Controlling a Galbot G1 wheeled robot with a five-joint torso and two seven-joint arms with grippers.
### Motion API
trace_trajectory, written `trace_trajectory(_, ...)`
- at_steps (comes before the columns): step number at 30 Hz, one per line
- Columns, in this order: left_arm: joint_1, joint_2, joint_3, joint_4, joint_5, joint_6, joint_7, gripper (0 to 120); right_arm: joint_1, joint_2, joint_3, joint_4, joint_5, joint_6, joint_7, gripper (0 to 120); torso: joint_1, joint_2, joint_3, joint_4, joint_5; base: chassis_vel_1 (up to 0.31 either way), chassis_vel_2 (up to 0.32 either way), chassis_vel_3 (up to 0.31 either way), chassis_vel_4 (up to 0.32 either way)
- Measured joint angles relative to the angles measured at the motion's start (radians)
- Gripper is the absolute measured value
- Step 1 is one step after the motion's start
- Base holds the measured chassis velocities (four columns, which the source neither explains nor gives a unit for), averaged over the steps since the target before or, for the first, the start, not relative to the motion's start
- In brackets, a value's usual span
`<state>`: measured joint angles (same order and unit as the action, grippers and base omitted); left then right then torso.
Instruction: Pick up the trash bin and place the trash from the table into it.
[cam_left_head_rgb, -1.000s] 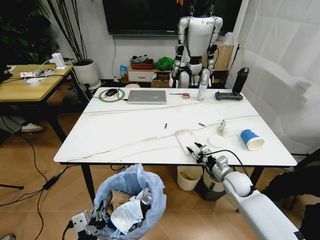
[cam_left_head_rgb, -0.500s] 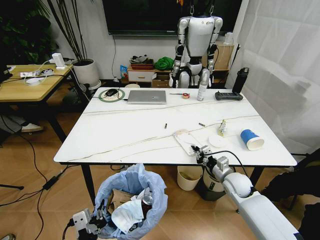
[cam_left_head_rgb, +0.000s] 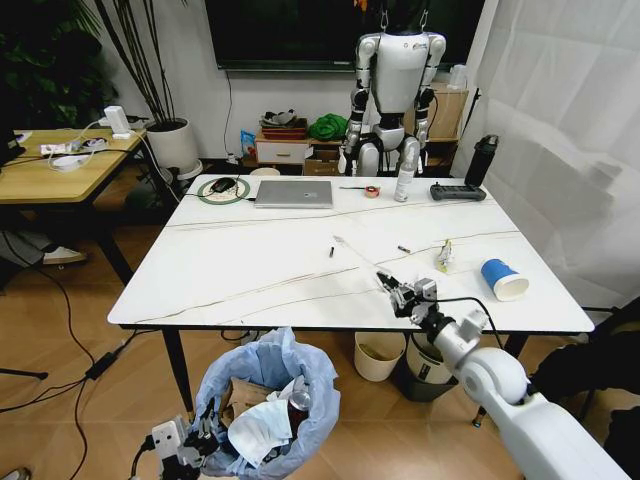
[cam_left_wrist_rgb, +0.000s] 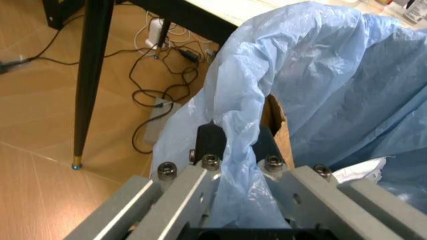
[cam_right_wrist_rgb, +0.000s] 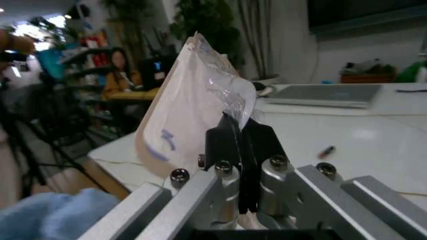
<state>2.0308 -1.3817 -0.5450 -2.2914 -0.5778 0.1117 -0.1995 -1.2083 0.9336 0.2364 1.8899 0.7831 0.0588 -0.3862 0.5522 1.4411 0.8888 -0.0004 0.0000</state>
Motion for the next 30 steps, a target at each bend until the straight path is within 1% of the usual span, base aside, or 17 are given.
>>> trace_trajectory(1, -0.001, 0.003, -0.002, -0.002, -0.003, 0.003, -0.001, 0, -0.022, -0.014, -0.02, 0.044, 0.031, 0.01, -0.032, 0, 0.0, 0.0, 0.0, 0.0, 0.0, 0.0, 0.0, 0.0, 0.0)
trace_trajectory(5, -0.001, 0.006, -0.007, -0.007, -0.005, 0.005, -0.001, 0, -0.045, -0.039, -0.113, 0.15, 0.064, 0.028, -0.083, 0, 0.0, 0.0, 0.0, 0.0003, -0.0003, 0.0, 0.0, 0.0, 0.0)
trace_trajectory(6, -0.001, 0.006, -0.009, -0.009, -0.005, 0.005, -0.001, 0, -0.045, -0.043, -0.141, 0.167, 0.069, 0.033, -0.094, 0, 0.0, 0.0, 0.0, 0.0003, 0.0, 0.0, 0.0, 0.0, 0.0)
trace_trajectory(9, 0.0, 0.006, -0.01, -0.01, -0.005, 0.005, -0.001, 0, -0.044, -0.047, -0.157, 0.174, 0.07, 0.037, -0.1, 0, 0.0, 0.0, 0.0, 0.0003, 0.0, 0.0, 0.0, 0.0, 0.0)
trace_trajectory(11, 0.002, 0.006, -0.014, -0.016, -0.005, 0.007, -0.002, 0, -0.039, -0.063, -0.217, 0.193, 0.066, 0.05, -0.127, 0, 0.0, 0.0, 0.0, 0.0004, 0.0, 0.0, 0.0, 0.0, 0.0)
trace_trajectory(14, 0.002, 0.006, -0.017, -0.02, -0.006, 0.009, -0.002, 0, -0.039, -0.072, -0.245, 0.197, 0.059, 0.056, -0.139, 0, 0.0, 0.0, 0.0, 0.0004, -0.0002, 0.0, 0.0, 0.0, 0.0)
trace_trajectory(17, 0.003, 0.003, -0.022, -0.028, -0.008, 0.012, -0.004, 0, -0.041, -0.088, -0.308, 0.197, 0.028, 0.068, -0.155, 0, 0.0, 0.0, 0.0, 0.0003, 0.0, 0.0, 0.0, 0.0, 0.0)
trace_trajectory(18, 0.003, -0.002, -0.024, -0.032, -0.008, 0.013, -0.006, 0, -0.04, -0.091, -0.348, 0.176, -0.007, 0.077, -0.161, 0, 0.0, 0.0, 0.0, 0.0002, 0.0, 0.0, 0.0, 0.0, 0.0)
trace_trajectory(19, 0.004, -0.003, -0.024, -0.034, -0.008, 0.014, -0.006, 0, -0.038, -0.091, -0.357, 0.167, -0.015, 0.08, -0.162, 0, 0.0, 0.0, 0.0, 0.0002, 0.0001, 0.0, 0.0, 0.0, 0.0)
trace_trajectory(22, 0.004, -0.006, -0.024, -0.035, -0.007, 0.015, -0.006, 0, -0.035, -0.089, -0.364, 0.157, -0.023, 0.081, -0.162, 0, 0.0, 0.0, 0.0, 0.0002, 0.0, 0.0, 0.0, 0.0, 0.0)
trace_trajectory(25, 0.005, -0.021, -0.012, -0.036, 0.007, 0.016, -0.006, 0, -0.009, -0.07, -0.382, 0.1, -0.062, 0.082, -0.15, 0, 0.0, 0.0, 0.0, 0.0003, 0.0001, 0.0, 0.0, 0.0, 0.0)
trace_trajectory(30, 0.004, -0.024, -0.006, -0.034, 0.012, 0.017, -0.007, 0, -0.009, -0.073, -0.372, 0.09, -0.08, 0.082, -0.146, 0, 0.0, 0.0, 0.0, 0.0003, 0.0, 0.0, 0.0, 0.0, 0.0)
